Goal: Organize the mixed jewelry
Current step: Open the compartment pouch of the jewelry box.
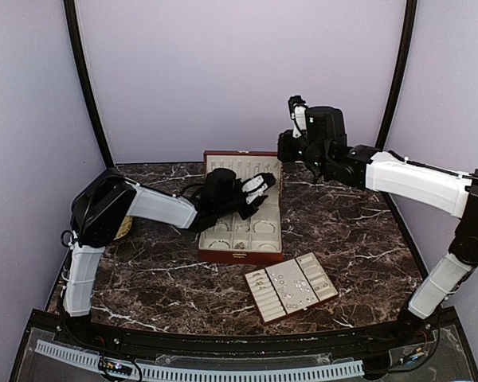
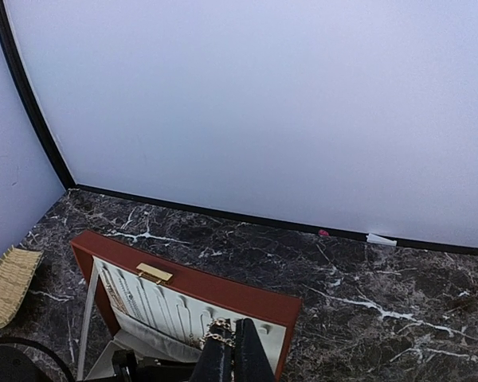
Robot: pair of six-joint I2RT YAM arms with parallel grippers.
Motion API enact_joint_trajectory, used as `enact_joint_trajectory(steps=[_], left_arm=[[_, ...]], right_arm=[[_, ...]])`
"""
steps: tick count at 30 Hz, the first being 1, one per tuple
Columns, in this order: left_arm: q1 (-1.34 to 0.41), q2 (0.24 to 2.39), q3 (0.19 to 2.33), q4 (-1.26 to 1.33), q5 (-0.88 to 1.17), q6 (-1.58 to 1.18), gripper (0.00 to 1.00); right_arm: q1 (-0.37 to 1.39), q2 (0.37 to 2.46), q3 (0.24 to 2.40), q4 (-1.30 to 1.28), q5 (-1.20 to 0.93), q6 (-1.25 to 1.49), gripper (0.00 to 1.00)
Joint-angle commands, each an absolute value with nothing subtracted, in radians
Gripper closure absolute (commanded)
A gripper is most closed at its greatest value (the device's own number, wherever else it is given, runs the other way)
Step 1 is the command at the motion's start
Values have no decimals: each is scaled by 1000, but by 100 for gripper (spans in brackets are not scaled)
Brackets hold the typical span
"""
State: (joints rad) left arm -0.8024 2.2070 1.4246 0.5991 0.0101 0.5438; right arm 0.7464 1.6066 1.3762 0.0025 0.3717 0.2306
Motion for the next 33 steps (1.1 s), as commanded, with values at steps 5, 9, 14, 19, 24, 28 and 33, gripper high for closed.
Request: enact_joint_trajectory(steps=[5, 9, 14, 19, 24, 28, 33], left_arm=[[-801, 2197, 1491, 638, 13, 609, 66], [-800, 2223, 1501, 630, 12, 621, 68], [-799, 2249, 1502, 616, -4, 628, 70], [-799, 2270, 1502, 616, -47, 641, 70], [-798, 2278, 1500, 634, -73, 646, 70], [-798, 2280, 1492, 658, -84, 643, 77], [-798, 2280, 1481, 667, -100, 634, 90]], right_arm=[[733, 1595, 1373, 47, 380, 263, 100], [731, 1588, 1359, 49, 377, 271, 100], [728, 1580, 1347, 56, 371, 276, 100], [726, 1585, 1351, 58, 365, 275, 100], [726, 1588, 1356, 62, 361, 275, 100], [726, 1593, 1358, 76, 357, 273, 100], [726, 1616, 1382, 94, 350, 267, 100]])
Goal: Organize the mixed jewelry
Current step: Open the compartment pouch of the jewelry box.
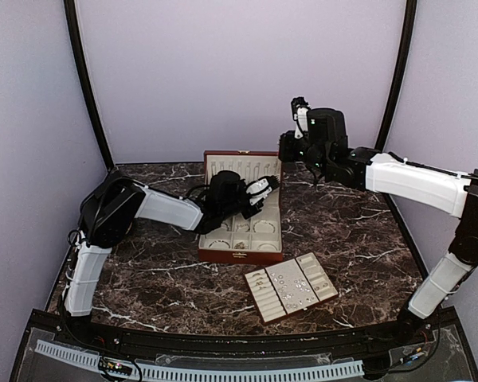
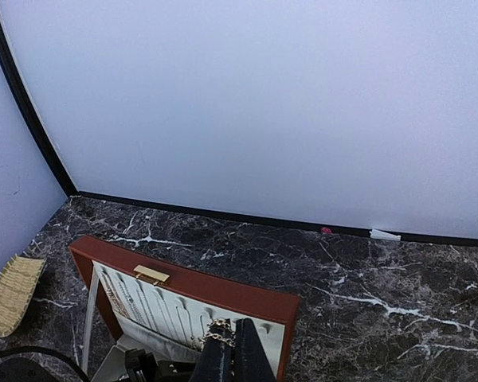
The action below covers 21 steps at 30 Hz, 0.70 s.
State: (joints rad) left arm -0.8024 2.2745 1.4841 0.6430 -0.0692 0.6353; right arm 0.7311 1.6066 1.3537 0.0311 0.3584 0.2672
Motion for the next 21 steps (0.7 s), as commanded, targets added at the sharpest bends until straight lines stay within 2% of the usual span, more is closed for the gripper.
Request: enact_joint_trajectory(steps=[1, 4, 21], left_arm=[[-798, 2281, 1479, 666, -102, 632, 93], [-798, 2280, 1472, 663, -103, 623, 100], [-800, 2246, 1402, 684, -63, 572, 100]], right_arm=[[724, 1622, 1387, 97, 352, 264, 100], [724, 1645, 1404, 103, 360, 260, 100], [719, 1731, 1470, 153, 364, 237, 100]])
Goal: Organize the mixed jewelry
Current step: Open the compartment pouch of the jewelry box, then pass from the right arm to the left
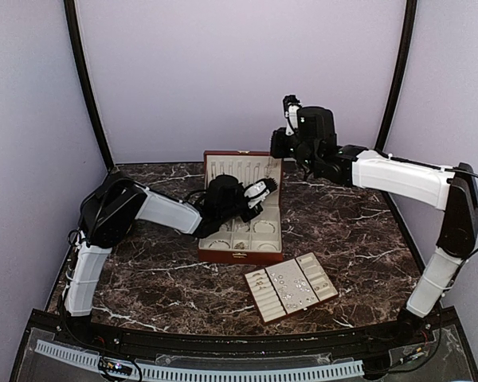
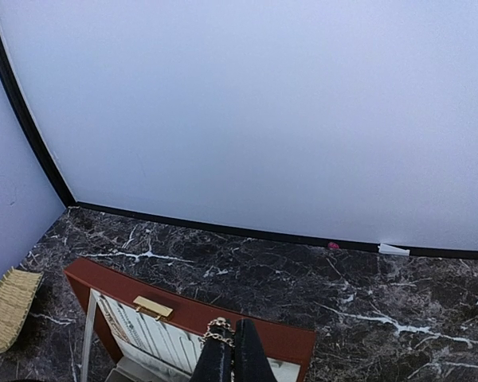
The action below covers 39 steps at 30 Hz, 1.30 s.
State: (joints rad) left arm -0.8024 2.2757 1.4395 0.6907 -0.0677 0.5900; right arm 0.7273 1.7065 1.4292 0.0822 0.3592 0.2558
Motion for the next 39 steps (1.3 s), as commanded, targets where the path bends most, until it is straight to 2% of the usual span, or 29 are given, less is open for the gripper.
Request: enact_joint_trajectory(steps=[1, 19, 28, 39], left_arm=[[-801, 2244, 1400, 684, -64, 571, 100], [-801, 2192, 1353, 742, -75, 559, 100], [-800, 2170, 1372, 811, -69, 622, 73], [-801, 2212, 1417, 827, -51, 687, 66]], right_arm=[[718, 1736, 1472, 158, 364, 235, 100], [707, 1786, 1463, 185, 355, 232, 100], [706, 1764, 1487, 185, 338, 226, 100], [706, 1758, 1503, 182, 329, 221, 100]])
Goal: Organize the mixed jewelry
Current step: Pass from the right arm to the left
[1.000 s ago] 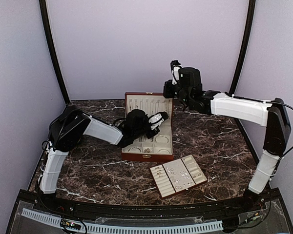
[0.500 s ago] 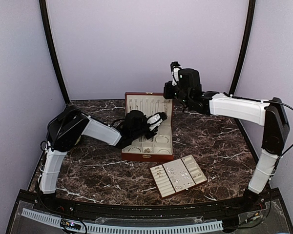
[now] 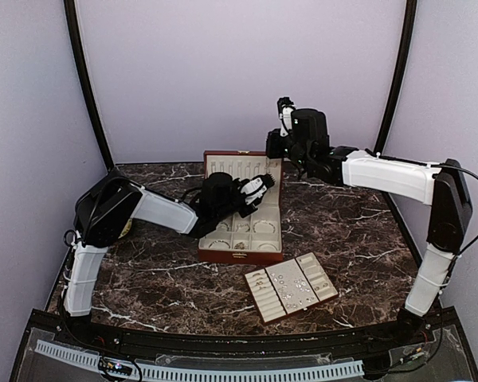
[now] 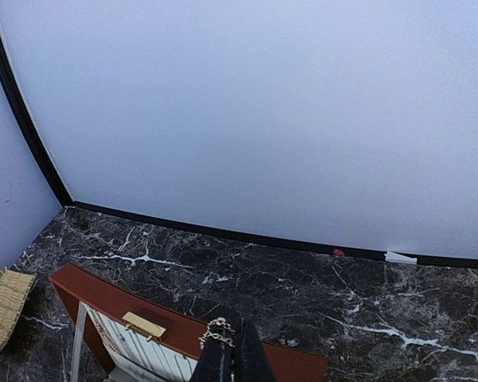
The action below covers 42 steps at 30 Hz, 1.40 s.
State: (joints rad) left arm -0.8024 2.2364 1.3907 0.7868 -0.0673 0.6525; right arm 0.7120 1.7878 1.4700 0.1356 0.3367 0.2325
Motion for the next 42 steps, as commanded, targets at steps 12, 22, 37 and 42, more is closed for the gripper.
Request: enact_joint_trajectory(steps=[12, 22, 37, 42], left_arm=[[-798, 2281, 1466, 759, -49, 690, 67], [-799, 2316, 1463, 757, -95, 696, 71], [-799, 2318, 1445, 776, -125, 682, 100], [-801, 2313, 1437, 778, -120, 673, 100]], right_arm=[[706, 1756, 1500, 188, 327, 225, 100], [706, 1743, 1500, 196, 327, 228, 100], [706, 1751, 1528, 209, 322, 220, 100], [706, 1763, 1515, 215, 327, 217, 100]])
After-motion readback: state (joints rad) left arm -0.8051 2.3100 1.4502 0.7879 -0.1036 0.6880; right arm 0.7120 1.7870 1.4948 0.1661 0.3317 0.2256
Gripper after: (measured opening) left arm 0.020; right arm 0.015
